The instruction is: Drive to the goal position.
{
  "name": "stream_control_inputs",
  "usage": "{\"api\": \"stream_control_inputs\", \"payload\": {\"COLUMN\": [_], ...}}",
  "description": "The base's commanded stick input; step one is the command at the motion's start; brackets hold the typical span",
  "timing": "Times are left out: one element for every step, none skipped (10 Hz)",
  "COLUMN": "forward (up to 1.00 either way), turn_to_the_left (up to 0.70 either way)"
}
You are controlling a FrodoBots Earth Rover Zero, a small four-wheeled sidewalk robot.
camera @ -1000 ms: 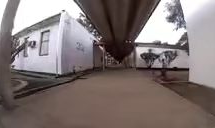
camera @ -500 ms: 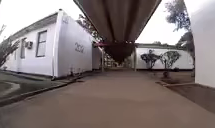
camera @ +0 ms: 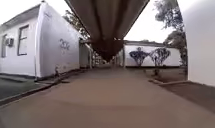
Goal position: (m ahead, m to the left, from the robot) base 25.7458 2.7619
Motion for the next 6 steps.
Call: {"api": "stream_control_inputs", "payload": {"forward": [0.70, 0.70, 0.70, 0.70, 0.70, 0.70], "turn_to_the_left": [0.00, 0.00, 0.00, 0.00, 0.00, 0.00]}}
